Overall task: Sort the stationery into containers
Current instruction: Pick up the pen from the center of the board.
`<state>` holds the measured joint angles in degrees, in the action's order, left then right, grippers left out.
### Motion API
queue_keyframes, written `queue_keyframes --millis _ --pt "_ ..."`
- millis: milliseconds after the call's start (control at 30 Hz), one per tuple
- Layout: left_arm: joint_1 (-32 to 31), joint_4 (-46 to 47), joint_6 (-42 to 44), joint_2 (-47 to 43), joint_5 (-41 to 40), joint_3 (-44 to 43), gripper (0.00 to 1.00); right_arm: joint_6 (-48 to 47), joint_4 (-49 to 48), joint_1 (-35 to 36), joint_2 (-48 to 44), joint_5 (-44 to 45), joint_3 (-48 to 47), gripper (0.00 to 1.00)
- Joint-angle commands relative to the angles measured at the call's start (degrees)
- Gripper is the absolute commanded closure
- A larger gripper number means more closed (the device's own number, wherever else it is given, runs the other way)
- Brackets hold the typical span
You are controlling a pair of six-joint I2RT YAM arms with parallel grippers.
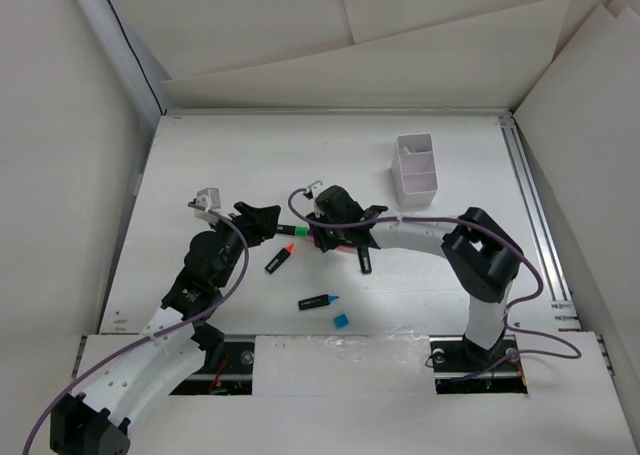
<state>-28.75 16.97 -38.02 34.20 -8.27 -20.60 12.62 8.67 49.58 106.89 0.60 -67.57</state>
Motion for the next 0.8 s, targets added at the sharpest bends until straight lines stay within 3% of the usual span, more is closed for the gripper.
queue_keyframes --millis 0,433,533,700,767 --pt "0.28 1.66 -0.21 -0.71 -0.87 0.12 0.35 -0.67 0.82 0.52 1.03 1.42 -2.92 0.65" --pt "0.28 1.57 -0.21 -0.71 -0.34 0.12 0.35 -0.67 2.41 2.27 4.73 2.56 -5.29 0.67" --pt "0.28 1.57 -0.21 -0.71 -0.34 0.12 0.35 -0.67 2.41 2.27 5.26 2.56 -5.29 0.75" --pt "0.28 1.57 -0.21 -0.71 -0.34 0.12 0.35 -0.67 4.25 2.80 5.26 3.71 -5.29 0.77" --pt "0.28 1.57 -0.21 -0.71 -0.34 0.12 0.35 -0.67 4.87 2.80 4.64 3.71 -4.68 0.81"
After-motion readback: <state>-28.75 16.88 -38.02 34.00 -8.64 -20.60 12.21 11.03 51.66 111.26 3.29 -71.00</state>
